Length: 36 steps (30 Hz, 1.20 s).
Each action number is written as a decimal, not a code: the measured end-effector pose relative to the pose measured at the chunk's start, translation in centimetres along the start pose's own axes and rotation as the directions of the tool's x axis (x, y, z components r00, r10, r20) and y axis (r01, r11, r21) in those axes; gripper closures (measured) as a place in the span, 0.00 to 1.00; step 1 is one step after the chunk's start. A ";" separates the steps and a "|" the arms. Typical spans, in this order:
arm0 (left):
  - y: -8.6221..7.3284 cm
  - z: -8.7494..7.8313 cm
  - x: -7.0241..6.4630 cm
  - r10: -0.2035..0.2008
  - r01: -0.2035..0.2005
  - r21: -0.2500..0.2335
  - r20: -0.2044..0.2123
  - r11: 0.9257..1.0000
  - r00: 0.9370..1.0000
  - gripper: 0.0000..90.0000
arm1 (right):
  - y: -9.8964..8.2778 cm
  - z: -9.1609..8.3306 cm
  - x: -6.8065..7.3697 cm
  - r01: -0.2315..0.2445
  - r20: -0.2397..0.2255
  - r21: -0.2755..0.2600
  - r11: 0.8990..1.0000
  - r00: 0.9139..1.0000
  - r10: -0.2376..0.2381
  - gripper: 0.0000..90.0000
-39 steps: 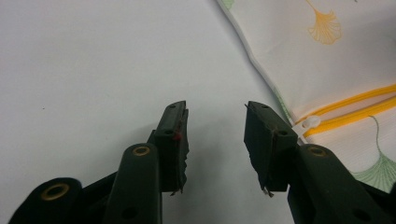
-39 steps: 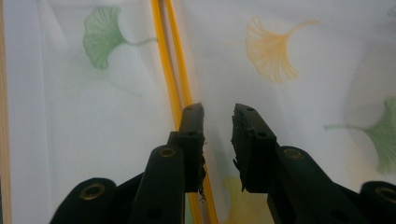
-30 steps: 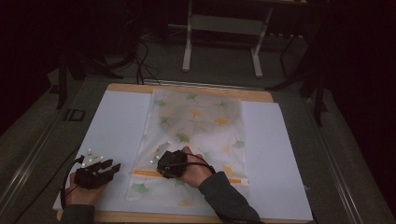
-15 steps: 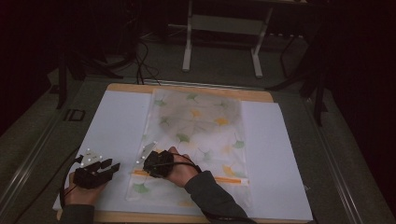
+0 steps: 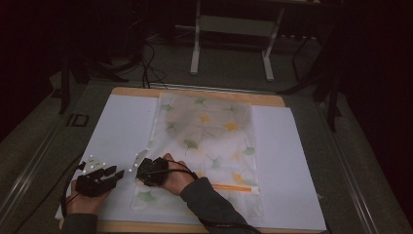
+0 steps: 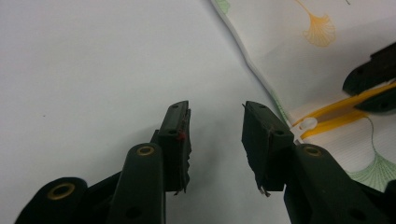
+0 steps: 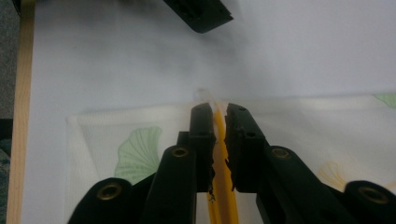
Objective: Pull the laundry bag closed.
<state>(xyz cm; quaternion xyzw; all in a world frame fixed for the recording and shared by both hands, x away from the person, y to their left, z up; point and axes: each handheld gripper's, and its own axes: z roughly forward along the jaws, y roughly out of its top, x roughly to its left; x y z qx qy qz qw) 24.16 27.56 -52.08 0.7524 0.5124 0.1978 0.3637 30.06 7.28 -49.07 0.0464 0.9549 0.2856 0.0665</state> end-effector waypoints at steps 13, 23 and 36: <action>-0.1 -0.3 0.3 -0.004 0.004 -0.005 -0.007 1.000 1.000 0.69 | 1.3 2.5 0.4 -0.034 -0.021 0.016 0.999 0.999 0.034 0.82; -0.1 -0.4 0.4 -0.008 0.008 -0.010 -0.008 1.000 1.000 0.69 | 2.3 3.9 0.2 -0.063 -0.010 0.073 0.995 0.998 0.064 0.90; -0.1 -0.4 0.4 -0.007 0.006 -0.011 -0.013 1.000 1.000 0.69 | 2.3 3.3 0.0 -0.093 0.009 0.041 0.995 0.996 0.092 0.93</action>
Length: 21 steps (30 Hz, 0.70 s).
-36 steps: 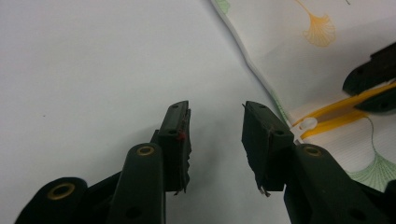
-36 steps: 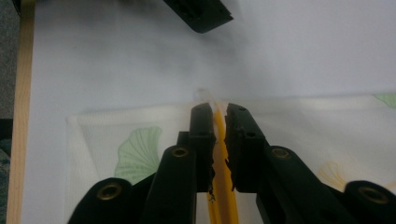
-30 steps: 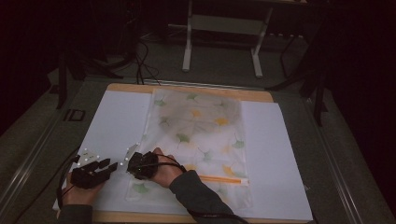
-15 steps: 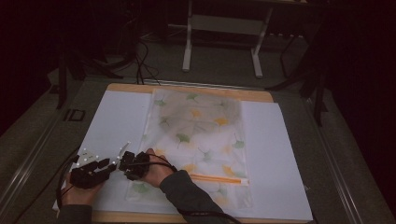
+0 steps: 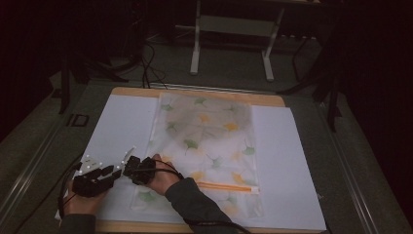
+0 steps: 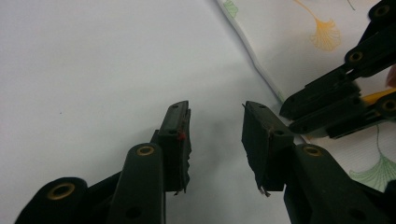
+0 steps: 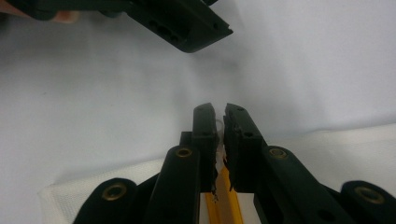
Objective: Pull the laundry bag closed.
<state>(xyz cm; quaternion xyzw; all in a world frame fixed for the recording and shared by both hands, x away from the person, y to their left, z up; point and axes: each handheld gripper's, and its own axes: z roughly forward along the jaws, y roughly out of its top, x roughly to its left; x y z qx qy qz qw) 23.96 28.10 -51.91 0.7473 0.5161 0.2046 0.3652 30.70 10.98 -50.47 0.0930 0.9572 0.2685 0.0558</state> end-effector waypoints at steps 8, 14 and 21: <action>0.0 0.0 0.0 0.000 0.000 0.001 0.000 1.000 1.000 0.69 | -0.4 -0.7 -0.2 -0.003 0.007 -0.015 1.000 1.000 0.003 0.94; 0.0 0.0 0.0 -0.001 0.001 0.002 -0.001 1.000 1.000 0.69 | -0.1 -0.2 -0.2 -0.010 -0.005 0.000 1.000 1.000 0.010 0.85; 0.0 -0.1 0.1 0.000 0.000 0.000 0.000 1.000 1.000 0.69 | 0.1 0.8 -0.1 -0.026 -0.003 0.034 0.999 1.000 0.026 0.79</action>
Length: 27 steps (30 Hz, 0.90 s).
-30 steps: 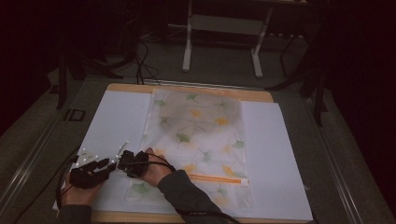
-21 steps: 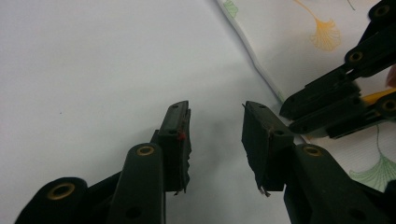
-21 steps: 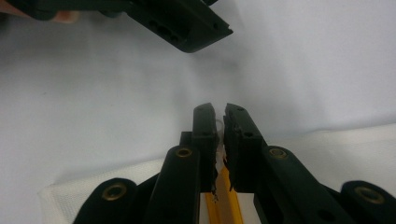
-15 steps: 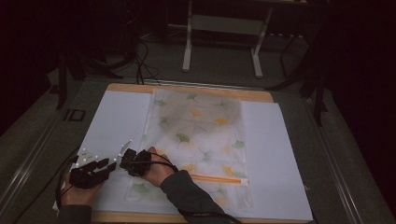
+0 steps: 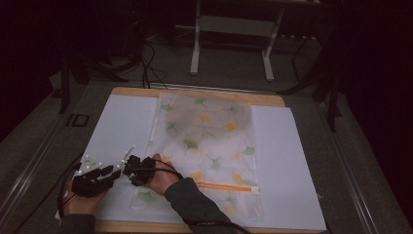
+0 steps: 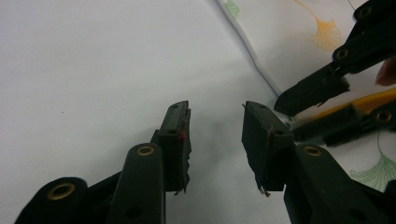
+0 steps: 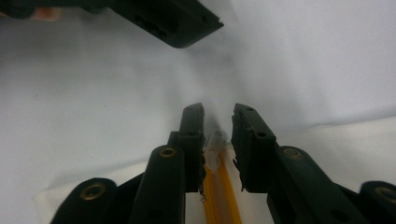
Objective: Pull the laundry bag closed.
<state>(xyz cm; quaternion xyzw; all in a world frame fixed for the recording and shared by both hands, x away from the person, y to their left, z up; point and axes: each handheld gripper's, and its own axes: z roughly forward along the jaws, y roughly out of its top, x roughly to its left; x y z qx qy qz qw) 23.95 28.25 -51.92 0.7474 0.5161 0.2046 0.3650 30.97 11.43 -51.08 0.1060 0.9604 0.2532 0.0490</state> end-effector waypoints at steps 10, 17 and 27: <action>0.0 0.0 -0.1 0.000 0.000 -0.002 -0.002 1.000 1.000 0.69 | 0.3 0.6 0.6 0.017 0.009 0.033 0.999 1.000 -0.017 0.89; -0.1 -0.2 0.2 -0.006 0.006 -0.008 -0.006 1.000 1.000 0.69 | 0.4 0.3 0.8 0.042 0.028 0.021 0.999 0.999 -0.043 0.92; -0.1 -0.2 0.1 -0.004 0.004 -0.006 -0.008 1.000 1.000 0.69 | 0.2 -1.1 0.7 0.034 0.040 -0.030 0.999 0.999 -0.033 0.92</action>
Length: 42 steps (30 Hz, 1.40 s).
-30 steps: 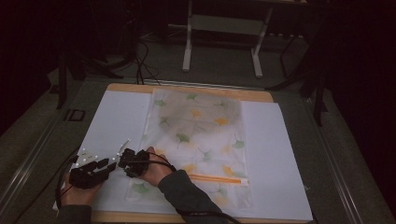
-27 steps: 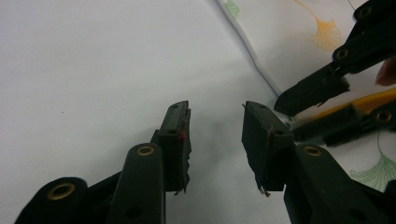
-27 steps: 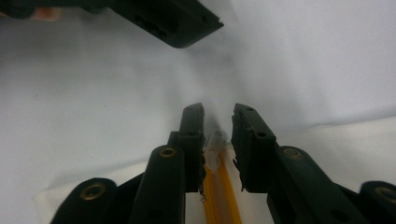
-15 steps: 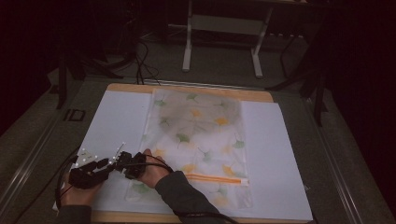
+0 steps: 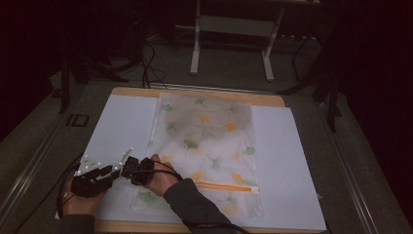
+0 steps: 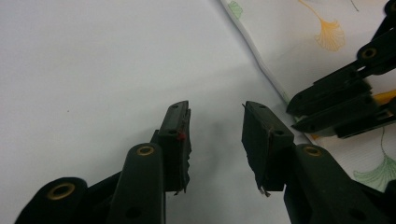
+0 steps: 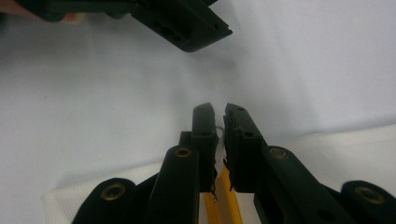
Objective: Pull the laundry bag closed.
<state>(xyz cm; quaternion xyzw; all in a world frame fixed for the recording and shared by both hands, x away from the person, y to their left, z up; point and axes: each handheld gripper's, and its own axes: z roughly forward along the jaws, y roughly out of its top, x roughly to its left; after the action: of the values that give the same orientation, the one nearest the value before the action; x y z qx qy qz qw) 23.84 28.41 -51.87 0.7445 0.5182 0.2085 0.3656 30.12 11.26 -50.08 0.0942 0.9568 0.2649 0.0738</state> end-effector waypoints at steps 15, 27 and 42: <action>0.0 0.1 -0.1 -0.001 0.001 0.004 -0.003 1.000 1.000 0.69 | -2.8 -1.9 -0.7 -0.018 -0.014 -0.035 0.999 1.000 0.017 0.92; 0.0 0.1 -0.1 -0.001 0.001 0.005 -0.002 1.000 1.000 0.69 | -3.8 -2.4 -1.1 0.017 -0.048 0.010 1.000 0.999 -0.016 0.83; 0.0 0.1 -0.1 0.001 -0.001 0.005 0.000 1.000 1.000 0.69 | -2.2 -0.2 -1.5 0.075 -0.106 0.107 0.991 0.992 -0.064 0.88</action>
<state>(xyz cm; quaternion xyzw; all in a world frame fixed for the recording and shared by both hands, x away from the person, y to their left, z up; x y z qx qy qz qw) 23.85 28.33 -51.94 0.7458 0.5181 0.2074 0.3638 31.22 8.93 -50.89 0.0510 0.9753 0.2132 0.0284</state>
